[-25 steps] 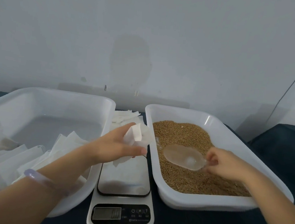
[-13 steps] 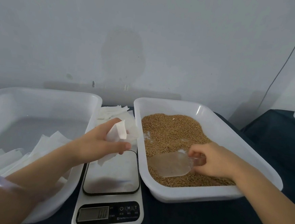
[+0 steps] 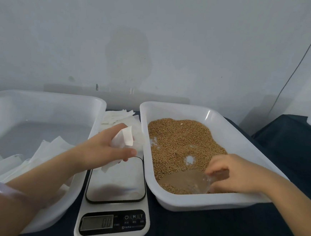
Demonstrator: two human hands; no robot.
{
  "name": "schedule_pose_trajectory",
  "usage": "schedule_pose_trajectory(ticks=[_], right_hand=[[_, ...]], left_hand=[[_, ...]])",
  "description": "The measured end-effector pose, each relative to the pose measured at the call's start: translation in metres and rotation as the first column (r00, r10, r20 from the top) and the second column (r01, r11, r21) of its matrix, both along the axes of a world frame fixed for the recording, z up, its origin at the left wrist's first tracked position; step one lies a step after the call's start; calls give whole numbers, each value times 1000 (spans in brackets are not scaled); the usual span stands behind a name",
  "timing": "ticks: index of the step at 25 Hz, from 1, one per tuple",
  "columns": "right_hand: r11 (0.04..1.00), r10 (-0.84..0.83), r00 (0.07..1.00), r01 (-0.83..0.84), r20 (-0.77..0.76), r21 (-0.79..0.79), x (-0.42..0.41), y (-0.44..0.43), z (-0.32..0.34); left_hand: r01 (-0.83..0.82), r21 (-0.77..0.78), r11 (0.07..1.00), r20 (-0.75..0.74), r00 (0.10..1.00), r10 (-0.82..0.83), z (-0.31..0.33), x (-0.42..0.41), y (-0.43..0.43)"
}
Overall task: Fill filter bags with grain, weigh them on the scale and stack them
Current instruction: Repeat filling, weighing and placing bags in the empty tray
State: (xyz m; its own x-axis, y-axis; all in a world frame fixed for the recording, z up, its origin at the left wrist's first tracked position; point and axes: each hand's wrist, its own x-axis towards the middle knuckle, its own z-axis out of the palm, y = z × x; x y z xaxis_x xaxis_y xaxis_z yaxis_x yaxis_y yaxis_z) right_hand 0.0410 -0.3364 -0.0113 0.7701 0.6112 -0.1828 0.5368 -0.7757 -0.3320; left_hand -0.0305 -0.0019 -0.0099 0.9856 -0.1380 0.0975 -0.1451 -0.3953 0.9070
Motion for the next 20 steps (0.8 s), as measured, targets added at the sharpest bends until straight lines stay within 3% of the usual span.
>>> schedule_pose_trajectory(ticks=[7, 11, 20], right_hand=[[993, -81, 982, 66, 168, 93, 1, -9, -10], [958, -166, 979, 132, 122, 253, 1, -10, -15], [915, -225, 972, 185, 74, 359, 7, -6, -19]], left_hand=[[-9, -17, 1000, 14, 1000, 9, -2, 0, 1], [11, -7, 1000, 13, 1000, -10, 0, 2, 0], [37, -26, 999, 13, 999, -36, 0, 2, 1]])
